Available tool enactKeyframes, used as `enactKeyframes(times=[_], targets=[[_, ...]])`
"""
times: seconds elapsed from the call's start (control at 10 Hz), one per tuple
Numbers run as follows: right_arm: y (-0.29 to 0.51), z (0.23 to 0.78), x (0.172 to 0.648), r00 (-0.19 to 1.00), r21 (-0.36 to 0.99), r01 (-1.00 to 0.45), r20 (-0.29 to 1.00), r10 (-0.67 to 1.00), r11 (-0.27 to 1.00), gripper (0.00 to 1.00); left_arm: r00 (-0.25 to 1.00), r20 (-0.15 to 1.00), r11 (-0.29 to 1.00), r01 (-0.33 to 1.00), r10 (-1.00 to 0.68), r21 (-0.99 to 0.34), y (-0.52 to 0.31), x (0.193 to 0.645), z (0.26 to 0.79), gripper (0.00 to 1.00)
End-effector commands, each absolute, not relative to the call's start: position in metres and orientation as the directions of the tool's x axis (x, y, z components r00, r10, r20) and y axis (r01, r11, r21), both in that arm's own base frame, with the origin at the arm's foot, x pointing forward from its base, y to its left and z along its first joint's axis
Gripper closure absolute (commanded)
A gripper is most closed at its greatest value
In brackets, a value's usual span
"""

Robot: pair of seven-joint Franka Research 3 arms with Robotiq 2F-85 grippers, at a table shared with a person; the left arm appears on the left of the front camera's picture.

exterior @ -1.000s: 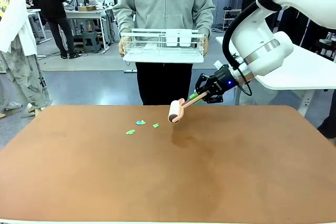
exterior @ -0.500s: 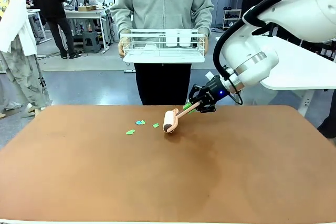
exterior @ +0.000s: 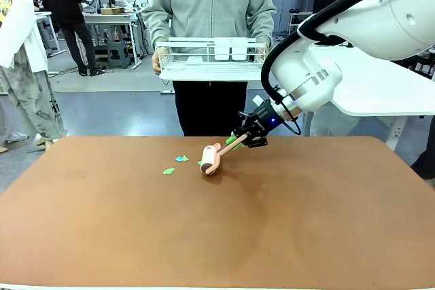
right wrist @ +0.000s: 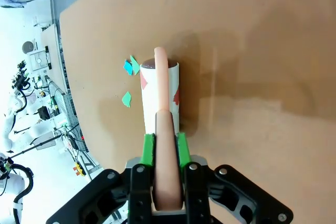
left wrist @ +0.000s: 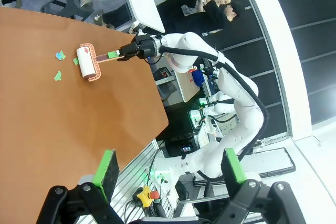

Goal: Clean the table.
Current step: Clean the table with the Lint Roller when the human lifts the Dish drying rack.

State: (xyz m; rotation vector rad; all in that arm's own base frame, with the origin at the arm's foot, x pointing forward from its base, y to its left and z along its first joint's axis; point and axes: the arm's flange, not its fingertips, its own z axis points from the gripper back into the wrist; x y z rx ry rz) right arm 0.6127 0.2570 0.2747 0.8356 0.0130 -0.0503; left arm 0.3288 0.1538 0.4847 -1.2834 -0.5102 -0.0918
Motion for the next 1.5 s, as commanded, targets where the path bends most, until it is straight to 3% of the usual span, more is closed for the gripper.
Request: enactKeyframes(times=[0.0, 0.4, 1.4], targets=[[0.283, 0.247, 0.608, 0.995, 0.708, 0.075, -0.097, -0.008, 0.702, 0.79, 0.878, 0.426, 0.276, 0.364, 0.219, -0.89, 0.154, 0.327, 0.487, 0.0], [0.331, 0.223, 0.599, 0.98, 0.66, 0.088, -0.19, 0.052, 0.746, 0.79, 0.878, 0.426, 0.276, 0.364, 0.219, -0.89, 0.154, 0.327, 0.487, 0.0], [0.41, 0.208, 0.581, 0.96, 0.581, 0.0, -0.227, 0.162, 0.814, 0.79, 0.878, 0.426, 0.276, 0.364, 0.219, -0.89, 0.154, 0.327, 0.487, 0.0]])
